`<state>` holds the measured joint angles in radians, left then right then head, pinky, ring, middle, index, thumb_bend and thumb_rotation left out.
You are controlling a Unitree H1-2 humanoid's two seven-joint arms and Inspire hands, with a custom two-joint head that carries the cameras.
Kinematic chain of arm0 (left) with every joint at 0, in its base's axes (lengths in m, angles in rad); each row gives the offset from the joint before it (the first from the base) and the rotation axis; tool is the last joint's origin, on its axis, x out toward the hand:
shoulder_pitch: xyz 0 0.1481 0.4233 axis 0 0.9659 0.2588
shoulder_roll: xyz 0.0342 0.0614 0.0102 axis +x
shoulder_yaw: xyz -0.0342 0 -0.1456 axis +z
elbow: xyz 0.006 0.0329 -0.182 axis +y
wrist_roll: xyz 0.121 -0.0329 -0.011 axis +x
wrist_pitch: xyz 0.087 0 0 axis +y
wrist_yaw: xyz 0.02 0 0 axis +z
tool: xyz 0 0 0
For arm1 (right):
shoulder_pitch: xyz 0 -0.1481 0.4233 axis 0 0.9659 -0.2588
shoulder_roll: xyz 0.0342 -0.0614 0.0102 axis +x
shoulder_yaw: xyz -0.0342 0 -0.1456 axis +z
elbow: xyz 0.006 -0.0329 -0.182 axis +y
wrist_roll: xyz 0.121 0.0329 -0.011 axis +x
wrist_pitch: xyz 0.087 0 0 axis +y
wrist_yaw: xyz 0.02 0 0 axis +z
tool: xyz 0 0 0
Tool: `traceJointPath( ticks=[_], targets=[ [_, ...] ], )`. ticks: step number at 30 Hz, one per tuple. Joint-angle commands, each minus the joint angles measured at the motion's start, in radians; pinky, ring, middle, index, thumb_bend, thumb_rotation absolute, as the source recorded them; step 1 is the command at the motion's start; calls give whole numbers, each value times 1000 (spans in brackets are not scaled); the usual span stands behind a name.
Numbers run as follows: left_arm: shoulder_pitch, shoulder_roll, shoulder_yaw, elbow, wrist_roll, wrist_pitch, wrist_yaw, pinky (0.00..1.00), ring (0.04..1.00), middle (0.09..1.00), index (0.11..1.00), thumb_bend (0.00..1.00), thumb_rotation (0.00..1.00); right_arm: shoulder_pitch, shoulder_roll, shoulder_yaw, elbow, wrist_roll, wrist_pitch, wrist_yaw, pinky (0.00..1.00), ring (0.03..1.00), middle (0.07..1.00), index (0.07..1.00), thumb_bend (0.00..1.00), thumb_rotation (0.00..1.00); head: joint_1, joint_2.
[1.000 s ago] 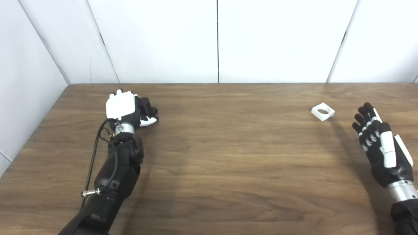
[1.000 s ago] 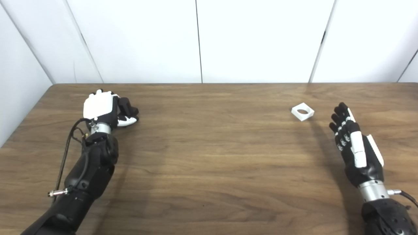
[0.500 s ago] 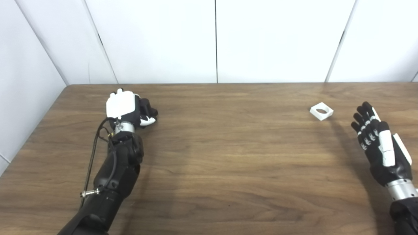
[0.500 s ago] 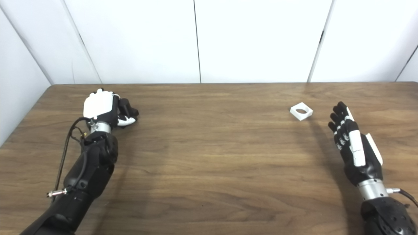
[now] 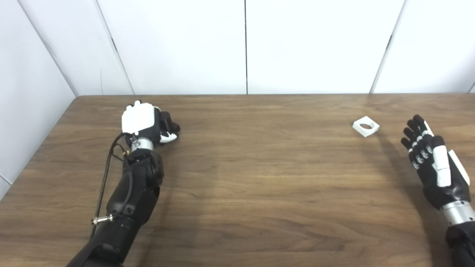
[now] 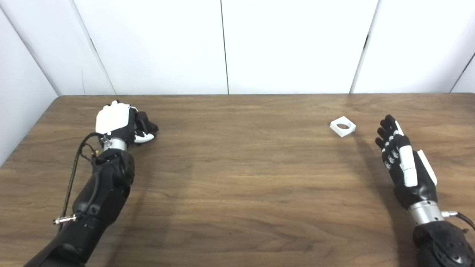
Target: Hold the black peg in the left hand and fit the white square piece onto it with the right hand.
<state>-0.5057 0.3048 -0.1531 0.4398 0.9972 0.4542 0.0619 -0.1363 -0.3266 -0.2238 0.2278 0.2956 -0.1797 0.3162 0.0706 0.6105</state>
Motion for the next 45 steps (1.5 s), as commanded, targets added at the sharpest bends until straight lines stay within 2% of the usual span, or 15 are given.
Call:
traceJointPath(
  ticks=[1, 6, 8, 16, 19, 22, 27, 33, 41, 45],
  targets=[
    [-4, 4, 26, -22, 31, 15, -28, 1000, 1000, 876, 541, 745, 215, 106, 57, 21, 135, 16, -16, 19, 1000, 1000, 1000, 1000, 627, 970, 0, 1],
    [10, -13, 48, -35, 41, 15, -36, 1000, 1000, 877, 530, 773, 201, 102, 54, 21, 134, 7, -19, 11, 1000, 1000, 1000, 1000, 646, 966, 1, 2],
    [14, -17, 53, -40, 43, 15, -34, 1000, 1000, 875, 521, 777, 187, 100, 54, 20, 133, 11, -21, 12, 1000, 1000, 1000, 1000, 626, 962, 2, 1],
    [33, -28, 62, -56, 45, 15, -25, 1000, 1000, 873, 515, 768, 187, 91, 48, 22, 131, 17, -10, 18, 1000, 1000, 1000, 1000, 629, 962, 4, 4],
    [53, -33, 62, -75, 32, 15, -7, 1000, 1000, 871, 489, 565, 88, 92, 49, 23, 117, 19, 7, 14, 1000, 1000, 1000, 1000, 630, 956, 3, 4],
    [74, -29, 50, -92, 35, 15, -4, 1000, 1000, 866, 486, 530, 72, 91, 48, 28, 113, 18, 5, 19, 1000, 1000, 1000, 1000, 616, 966, 2, 7],
    [111, -18, 21, -130, 33, 14, -4, 1000, 1000, 861, 491, 522, 71, 90, 52, 35, 103, 4, 7, 7, 1000, 1000, 1000, 1000, 626, 969, -8, 13],
    [170, -36, 6, -203, 20, 14, 11, 1000, 1000, 858, 489, 523, 69, 97, 60, 42, 72, 2, 37, 0, 1000, 1000, 1000, 1000, 602, 990, -19, 19],
    [231, -57, -16, -297, 33, 15, -21, 1000, 1000, 866, 488, 524, 70, 111, 73, 40, 42, 10, 62, -6, 1000, 1000, 1000, 1000, 599, 973, -35, 30],
    [256, -64, -35, -340, 19, 12, -15, 1000, 1000, 871, 488, 524, 69, 119, 74, 45, 28, 0, 64, -11, 1000, 1000, 1000, 1000, 601, 991, -46, 38]
  ],
)
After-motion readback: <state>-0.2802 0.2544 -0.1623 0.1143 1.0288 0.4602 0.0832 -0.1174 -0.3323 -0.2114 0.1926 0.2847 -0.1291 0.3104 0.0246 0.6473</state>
